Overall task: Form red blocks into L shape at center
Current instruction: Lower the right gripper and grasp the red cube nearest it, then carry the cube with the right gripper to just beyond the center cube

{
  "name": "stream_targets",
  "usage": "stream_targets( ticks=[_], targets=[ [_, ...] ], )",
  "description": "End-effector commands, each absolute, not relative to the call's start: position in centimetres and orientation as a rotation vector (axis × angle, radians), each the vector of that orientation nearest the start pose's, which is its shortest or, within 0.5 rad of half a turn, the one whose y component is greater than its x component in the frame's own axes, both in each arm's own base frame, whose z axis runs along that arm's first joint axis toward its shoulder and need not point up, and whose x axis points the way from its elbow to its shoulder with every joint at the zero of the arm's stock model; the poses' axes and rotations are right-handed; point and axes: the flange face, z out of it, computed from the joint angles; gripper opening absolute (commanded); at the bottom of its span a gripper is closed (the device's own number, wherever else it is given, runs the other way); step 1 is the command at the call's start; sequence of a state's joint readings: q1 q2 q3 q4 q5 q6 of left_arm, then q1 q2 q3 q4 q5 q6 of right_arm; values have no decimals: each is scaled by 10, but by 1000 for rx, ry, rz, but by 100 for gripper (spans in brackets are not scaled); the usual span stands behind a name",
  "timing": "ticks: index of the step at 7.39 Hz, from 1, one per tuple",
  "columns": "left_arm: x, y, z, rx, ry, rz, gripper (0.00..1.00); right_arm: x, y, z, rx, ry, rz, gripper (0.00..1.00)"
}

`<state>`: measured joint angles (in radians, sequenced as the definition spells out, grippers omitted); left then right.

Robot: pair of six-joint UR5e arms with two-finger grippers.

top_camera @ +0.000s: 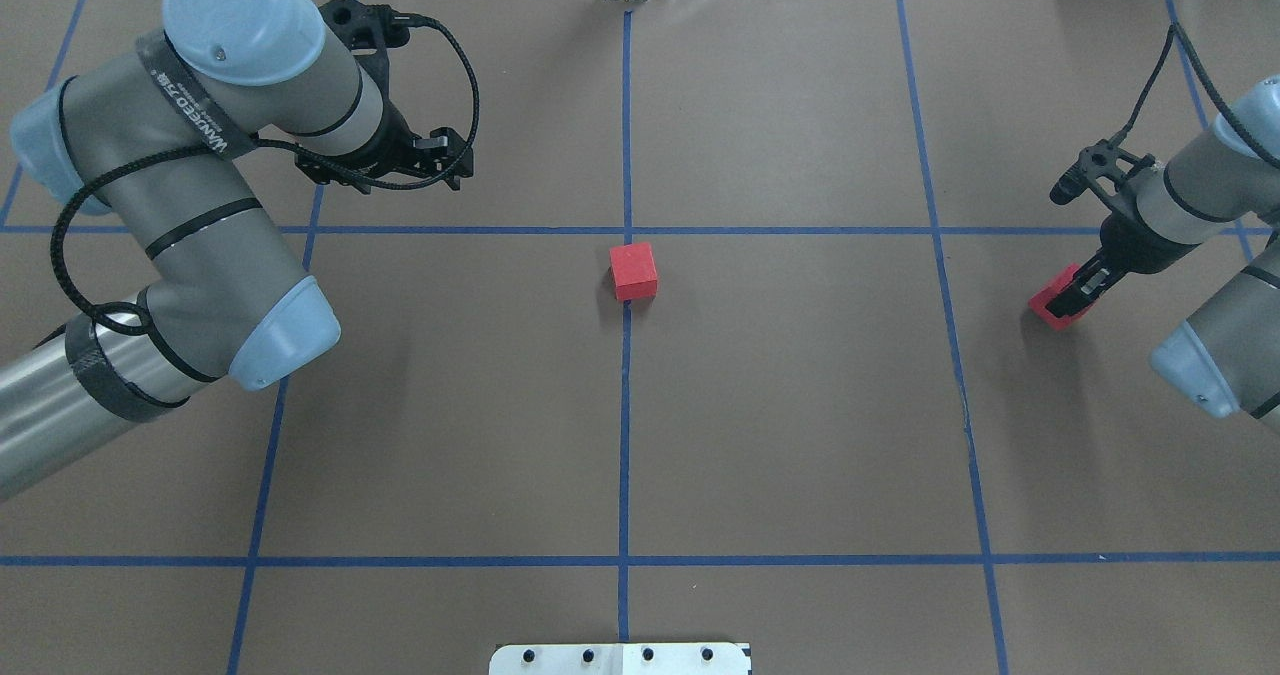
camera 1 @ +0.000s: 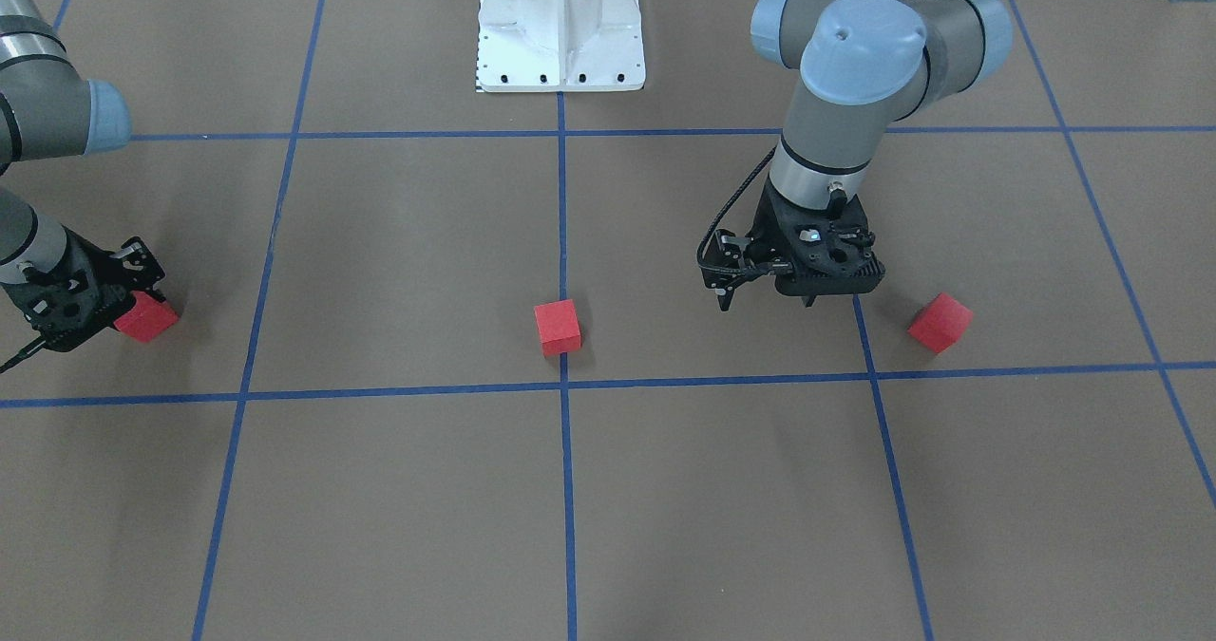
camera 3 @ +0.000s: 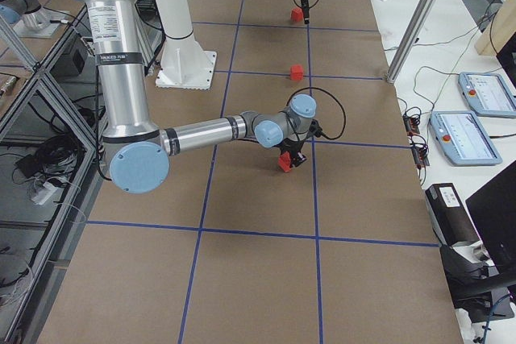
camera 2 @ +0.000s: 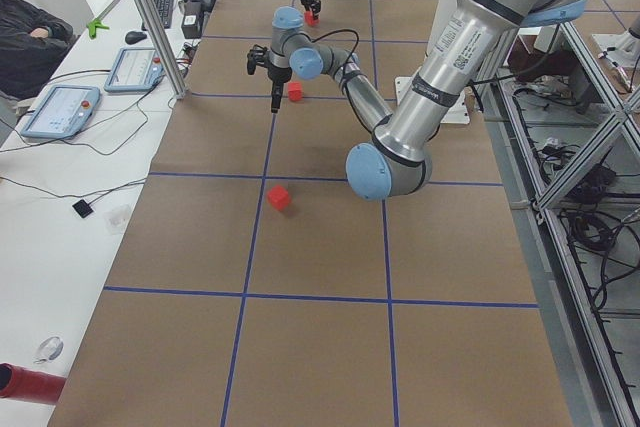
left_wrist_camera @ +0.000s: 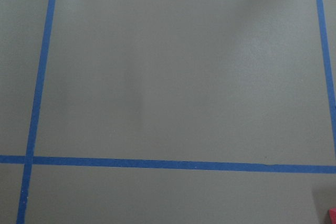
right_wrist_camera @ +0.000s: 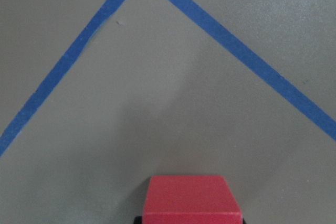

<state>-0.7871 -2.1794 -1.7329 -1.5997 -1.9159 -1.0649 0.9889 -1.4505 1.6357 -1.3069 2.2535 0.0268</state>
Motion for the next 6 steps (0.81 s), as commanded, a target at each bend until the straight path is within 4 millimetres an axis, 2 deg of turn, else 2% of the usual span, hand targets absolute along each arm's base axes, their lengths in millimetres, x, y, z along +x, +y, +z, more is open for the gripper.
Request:
stream_targets(
  ticks=[1,2,3,4,6],
  targets=[
    [393,-536,236,216,827,-123,100,-233,-515,487,213,-854,-650,0],
    [385,-529,243,218,826,-113,100,-246,-536,439,196,-869,-572,0],
    [367,-518,259,235,814,-67,100,-273,-543,393,176,-892,-504,0],
    [342,-518,279,256,790,-44,100,-326,-535,349,132,-926,-449,0],
    [293,-528,319,228,775,3,100,-409,-507,275,93,-931,-293,0]
  ],
)
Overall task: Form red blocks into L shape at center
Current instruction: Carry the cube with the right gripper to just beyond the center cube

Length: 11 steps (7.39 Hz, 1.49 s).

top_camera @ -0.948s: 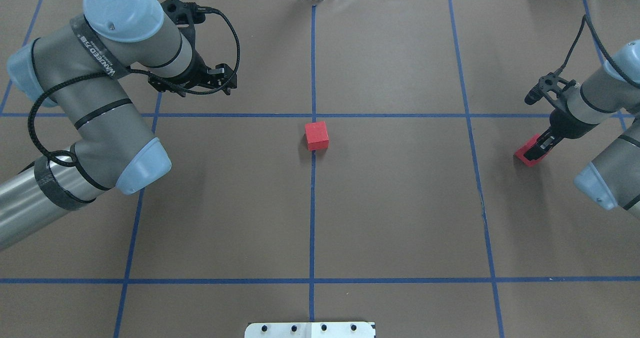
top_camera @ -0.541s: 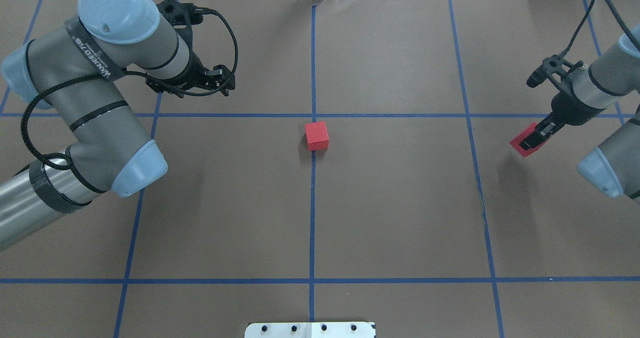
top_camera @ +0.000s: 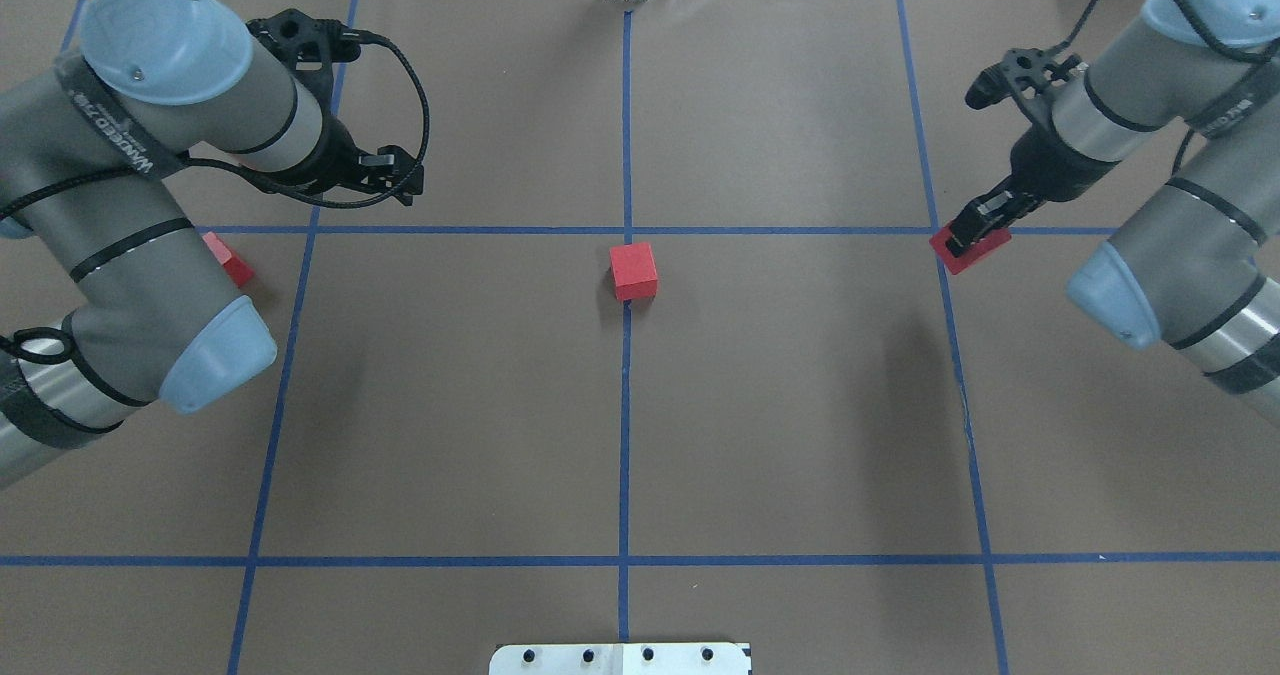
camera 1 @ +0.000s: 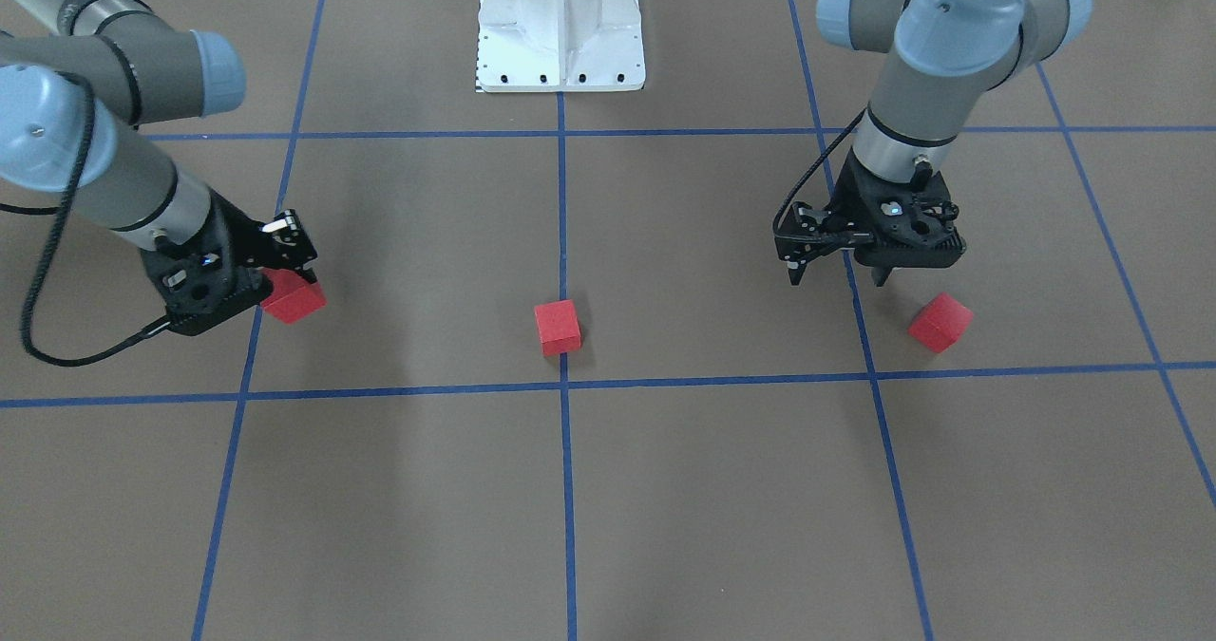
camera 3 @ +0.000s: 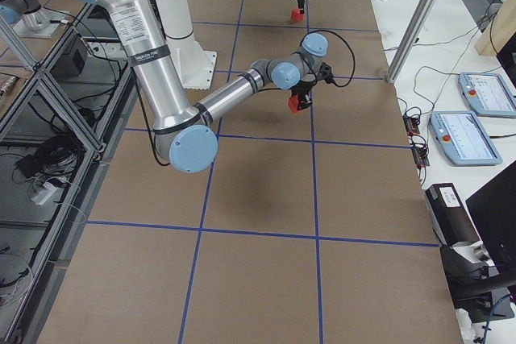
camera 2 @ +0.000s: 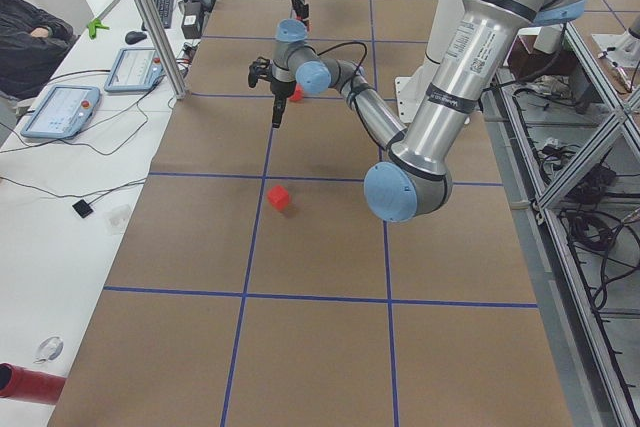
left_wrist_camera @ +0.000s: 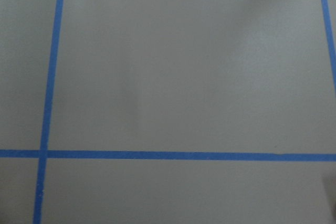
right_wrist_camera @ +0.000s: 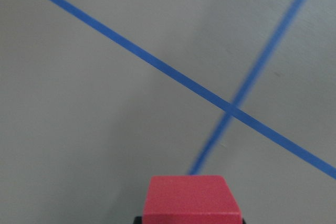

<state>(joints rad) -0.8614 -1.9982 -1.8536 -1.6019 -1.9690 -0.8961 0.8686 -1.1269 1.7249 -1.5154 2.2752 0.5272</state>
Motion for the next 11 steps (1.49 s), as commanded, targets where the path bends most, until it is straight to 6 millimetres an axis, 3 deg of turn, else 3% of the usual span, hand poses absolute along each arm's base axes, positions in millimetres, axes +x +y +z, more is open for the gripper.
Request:
stream_targets(
  ticks=[1,2,3,4,6,7,8,11],
  targets=[
    [275,-530,342,227,750,27,100,-435,-494,247,87,-938,-236,0],
    [256,-535,361,234,728,38,100,-471,-472,222,96,-926,-165,0],
    [243,-537,374,246,721,38,100,-499,-462,206,108,-909,-111,0],
    [242,-537,382,245,720,37,100,-521,-445,193,65,-921,-73,0],
    [243,-539,388,238,715,34,100,-557,-423,187,71,-886,-28,0],
    [243,-539,389,238,715,34,100,-577,-434,178,51,-868,20,0],
    [244,-537,391,225,724,38,100,-587,-440,184,42,-848,30,0],
    [243,-536,393,221,723,38,100,-593,-449,191,71,-823,43,0]
  ],
)
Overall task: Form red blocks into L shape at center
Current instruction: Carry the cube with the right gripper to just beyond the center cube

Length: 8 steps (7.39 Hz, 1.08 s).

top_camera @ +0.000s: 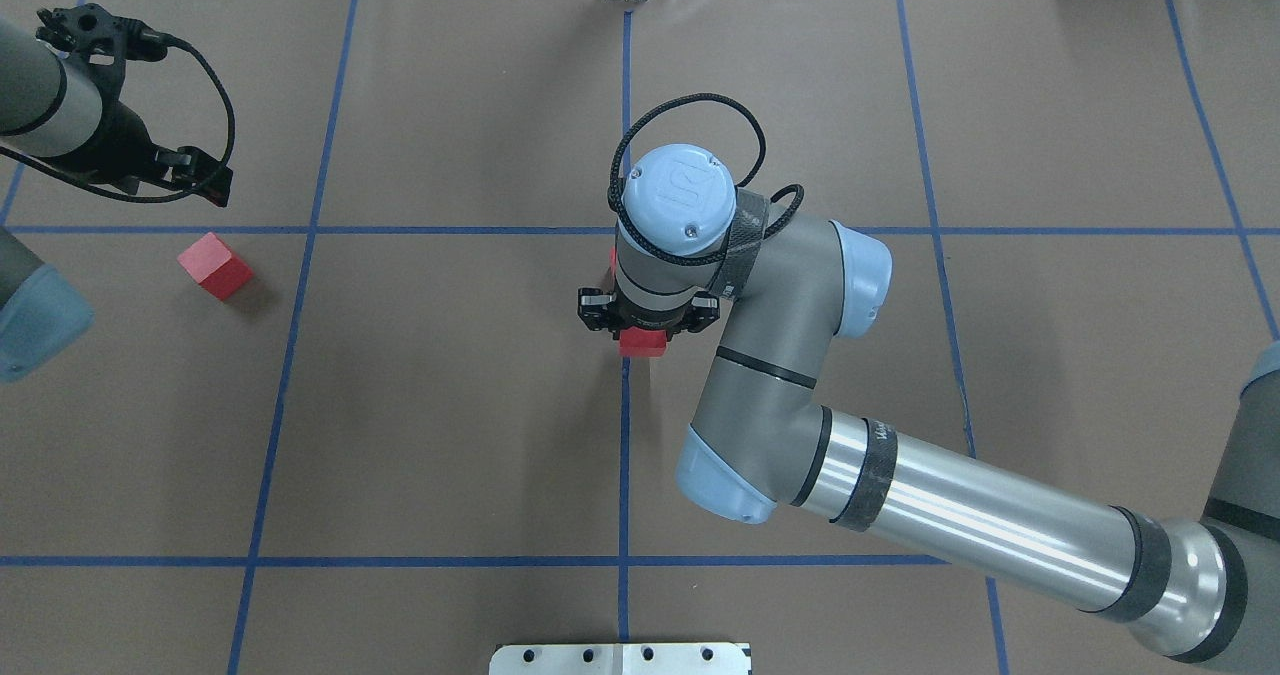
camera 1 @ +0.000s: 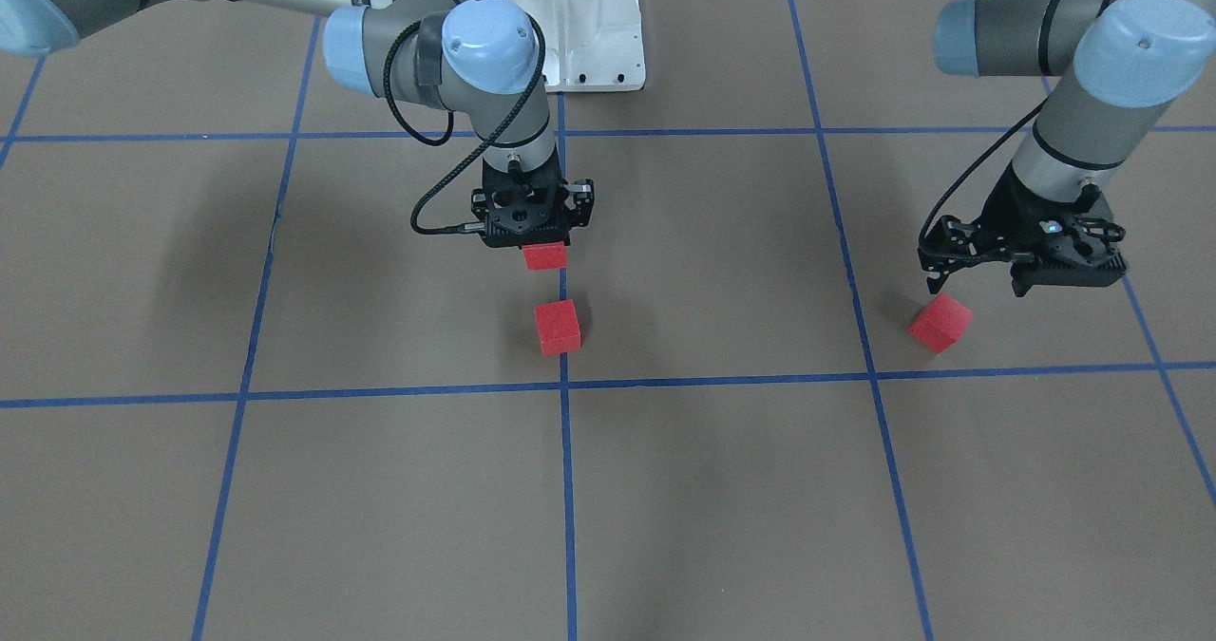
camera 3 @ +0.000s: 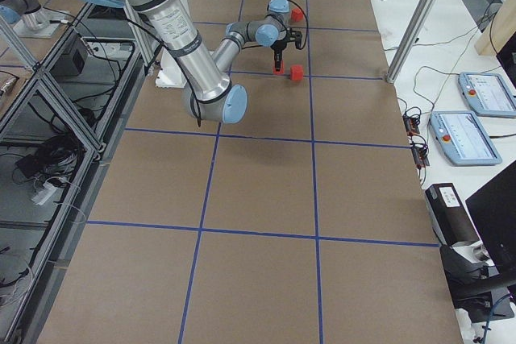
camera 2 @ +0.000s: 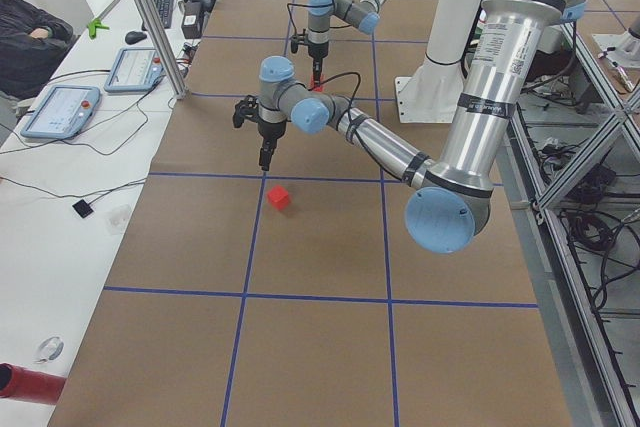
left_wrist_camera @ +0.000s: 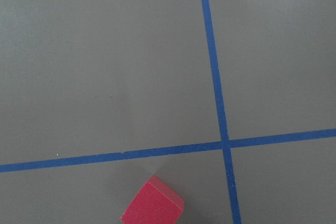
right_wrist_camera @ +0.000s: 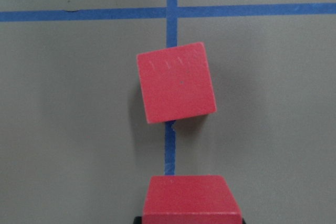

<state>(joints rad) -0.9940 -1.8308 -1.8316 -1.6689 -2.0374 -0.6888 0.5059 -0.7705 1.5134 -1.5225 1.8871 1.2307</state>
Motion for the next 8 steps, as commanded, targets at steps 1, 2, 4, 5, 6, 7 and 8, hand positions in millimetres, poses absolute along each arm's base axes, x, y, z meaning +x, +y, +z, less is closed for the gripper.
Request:
stream_targets(
  ticks=[1,2,4,5,6,7,8],
  targets=[
    [243,-536,393,221,723,38,100,-595,-455,195,94,-808,54,0],
    [243,-536,394,221,721,37,100,-597,-459,199,101,-814,54,0],
    [243,-535,396,218,721,37,100,-603,-465,207,117,-826,54,0],
    [243,-535,396,219,722,37,100,-603,-466,205,126,-825,58,0],
    [243,-535,396,219,721,38,100,-603,-466,203,130,-826,57,0],
    [244,-535,396,217,721,38,100,-605,-468,198,145,-829,61,0],
    [243,-535,396,219,722,37,100,-608,-471,192,148,-833,61,0]
  ],
)
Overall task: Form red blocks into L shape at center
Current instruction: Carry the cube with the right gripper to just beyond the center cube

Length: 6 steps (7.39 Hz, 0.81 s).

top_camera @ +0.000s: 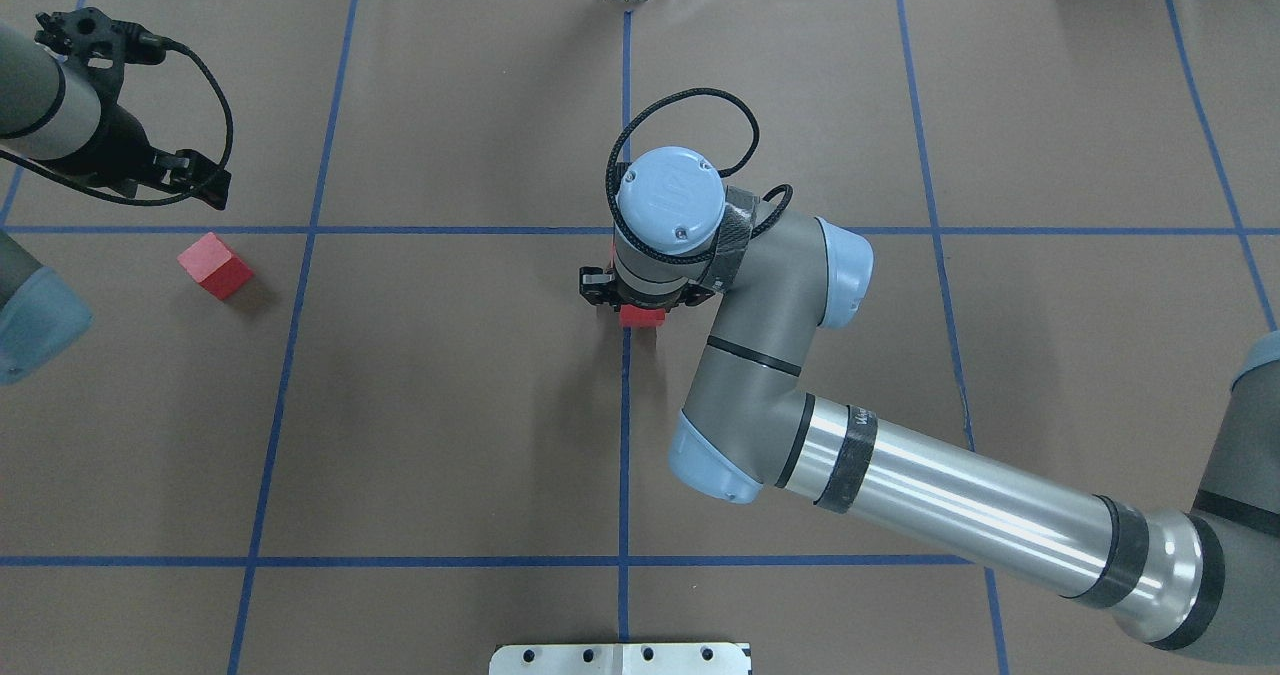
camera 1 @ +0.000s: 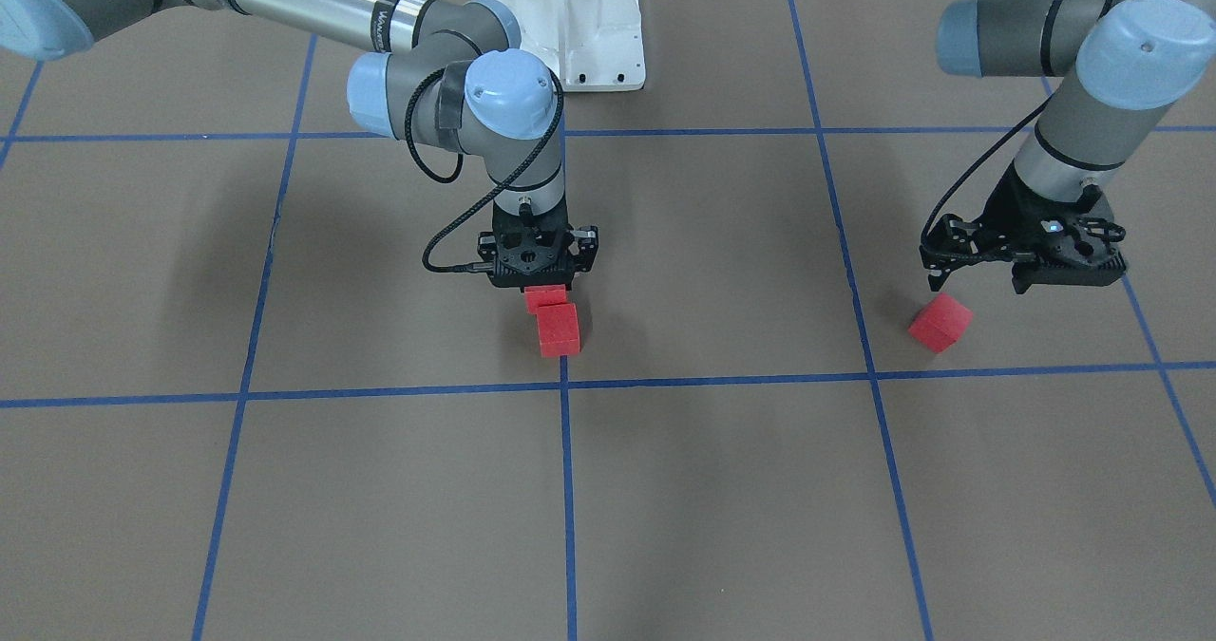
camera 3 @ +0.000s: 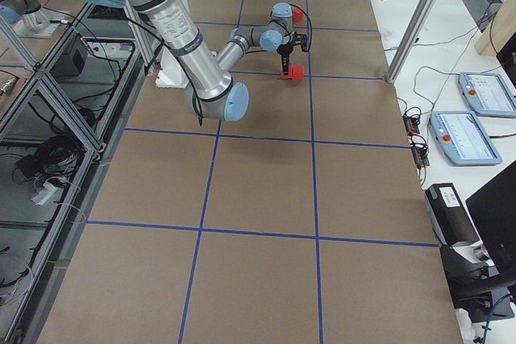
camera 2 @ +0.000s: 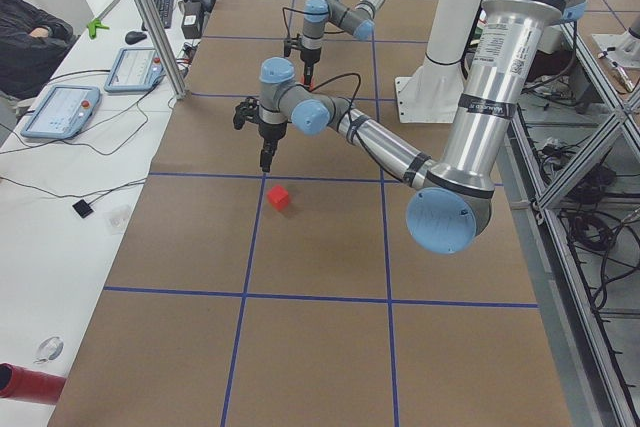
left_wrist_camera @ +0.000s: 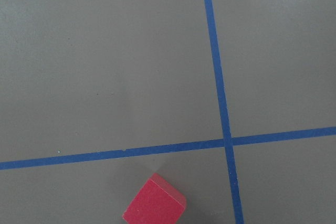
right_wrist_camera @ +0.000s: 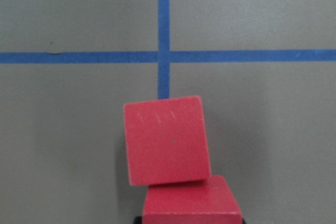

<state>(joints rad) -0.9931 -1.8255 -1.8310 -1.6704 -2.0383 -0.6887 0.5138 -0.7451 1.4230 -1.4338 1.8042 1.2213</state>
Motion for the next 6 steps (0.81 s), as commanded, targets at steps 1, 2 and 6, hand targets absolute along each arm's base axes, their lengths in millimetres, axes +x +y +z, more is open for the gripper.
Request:
stream_targets(
  ticks=[1,2,6],
  targets=[
    [244,-535,396,219,723,38,100,-610,-472,194,147,-830,63,0],
    [244,-535,396,221,722,38,100,-611,-472,195,146,-827,64,0],
    [244,-535,396,221,723,39,100,-611,-472,195,144,-829,71,0]
  ],
)
